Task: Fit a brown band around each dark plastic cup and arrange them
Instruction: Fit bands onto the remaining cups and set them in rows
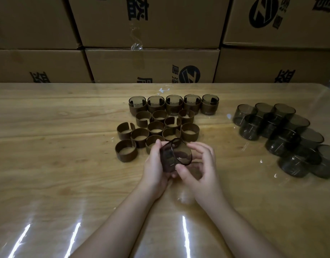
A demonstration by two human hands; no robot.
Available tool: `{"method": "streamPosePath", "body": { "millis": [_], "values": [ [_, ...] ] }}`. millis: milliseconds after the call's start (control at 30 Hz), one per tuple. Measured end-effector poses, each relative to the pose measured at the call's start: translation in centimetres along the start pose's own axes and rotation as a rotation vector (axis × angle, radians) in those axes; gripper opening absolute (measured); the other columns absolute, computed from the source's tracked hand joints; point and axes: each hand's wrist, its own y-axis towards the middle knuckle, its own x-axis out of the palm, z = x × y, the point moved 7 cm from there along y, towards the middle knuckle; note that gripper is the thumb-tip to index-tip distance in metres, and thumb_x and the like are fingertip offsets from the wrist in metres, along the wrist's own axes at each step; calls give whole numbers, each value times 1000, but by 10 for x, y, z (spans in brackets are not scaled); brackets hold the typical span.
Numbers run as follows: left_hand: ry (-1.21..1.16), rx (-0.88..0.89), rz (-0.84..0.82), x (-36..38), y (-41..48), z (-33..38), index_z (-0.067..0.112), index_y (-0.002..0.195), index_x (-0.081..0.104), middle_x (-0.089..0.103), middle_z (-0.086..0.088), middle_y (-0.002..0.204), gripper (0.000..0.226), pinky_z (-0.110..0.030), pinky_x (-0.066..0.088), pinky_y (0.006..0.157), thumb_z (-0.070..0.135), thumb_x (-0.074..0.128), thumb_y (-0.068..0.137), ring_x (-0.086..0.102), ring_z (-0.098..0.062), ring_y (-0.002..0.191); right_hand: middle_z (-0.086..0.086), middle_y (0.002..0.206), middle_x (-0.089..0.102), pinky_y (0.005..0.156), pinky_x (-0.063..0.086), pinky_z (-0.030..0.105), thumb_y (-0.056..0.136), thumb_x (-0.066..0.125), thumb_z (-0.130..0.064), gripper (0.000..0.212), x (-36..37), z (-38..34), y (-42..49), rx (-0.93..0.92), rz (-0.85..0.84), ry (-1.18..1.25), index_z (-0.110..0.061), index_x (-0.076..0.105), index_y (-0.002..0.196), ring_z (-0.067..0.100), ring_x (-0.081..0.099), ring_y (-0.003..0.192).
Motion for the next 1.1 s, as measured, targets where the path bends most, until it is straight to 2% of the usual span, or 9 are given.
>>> {"method": "streamPosePath", "body": {
  "millis": [100, 267, 400, 567, 633, 800, 900, 1000, 1100],
  "values": [
    [44, 43, -25, 0, -3, 3, 14, 95, 63, 72, -6, 76, 39, -37, 40, 69, 46, 39, 97, 67, -19, 67, -20, 136, 42, 102, 36, 21, 77, 58, -50, 54, 5, -1, -2, -38, -63, -176, -42, 44, 128, 6, 40, 128],
    [-7, 41, -159, 7, -6, 8, 21, 87, 75, 71, -6, 81, 37, -31, 34, 65, 51, 54, 81, 65, -18, 74, -29, 134, 43, 100, 28, 6, 80, 59, -52, 48, 3, -10, -3, -110, -46, -218, -41, 47, 126, 0, 39, 124],
    [-84, -10, -248, 12, -6, 6, 19, 87, 78, 73, -6, 89, 37, -30, 55, 70, 49, 64, 69, 71, -18, 84, -41, 129, 44, 100, 35, 10, 72, 65, -54, 44, 1, -7, -1, -63, -86, -112, -50, 51, 114, -3, 40, 127],
    [-102, -71, -248, 10, -6, 4, 15, 89, 78, 74, -10, 96, 42, -36, 59, 78, 49, 66, 67, 72, -22, 90, -17, 134, 52, 103, 45, 43, 73, 69, -49, 47, 4, -3, -2, -32, -115, -39, -46, 53, 117, 10, 47, 130],
    [-95, -79, -234, 8, -5, 3, 17, 87, 79, 75, -9, 97, 43, -38, 54, 86, 51, 68, 63, 72, -22, 92, -15, 135, 53, 103, 45, 42, 75, 68, -47, 50, 5, -4, -3, -43, -109, -52, -45, 51, 122, 8, 47, 130],
    [-77, -122, -301, 11, -6, 2, 20, 90, 78, 74, -12, 97, 38, -36, 42, 87, 50, 64, 73, 71, -23, 92, -28, 141, 44, 107, 40, 29, 80, 62, -42, 48, 6, -1, 0, -42, -125, -32, -42, 48, 126, 0, 39, 135],
    [-119, -174, -396, 16, -11, 0, 16, 97, 76, 71, -15, 103, 34, -34, 53, 76, 41, 66, 76, 69, -26, 96, -16, 144, 44, 102, 43, 23, 80, 61, -32, 55, 3, 1, -2, -56, -106, 37, -32, 44, 132, 8, 44, 134],
    [-131, -169, -436, 21, -13, -1, 14, 99, 72, 66, -15, 100, 31, -28, 43, 61, 29, 61, 74, 62, -22, 85, -12, 143, 47, 97, 42, 12, 83, 54, -30, 57, 0, 6, -2, -6, -80, 120, -34, 39, 138, 6, 42, 134],
    [-110, -115, -376, 22, -9, -2, 8, 118, 55, 65, -12, 95, 43, -24, 40, 53, 28, 58, 80, 61, -17, 75, -21, 143, 45, 102, 38, 14, 86, 48, -39, 58, 0, 13, -1, 68, -93, 83, -35, 38, 143, -2, 40, 133]
  ]
}}
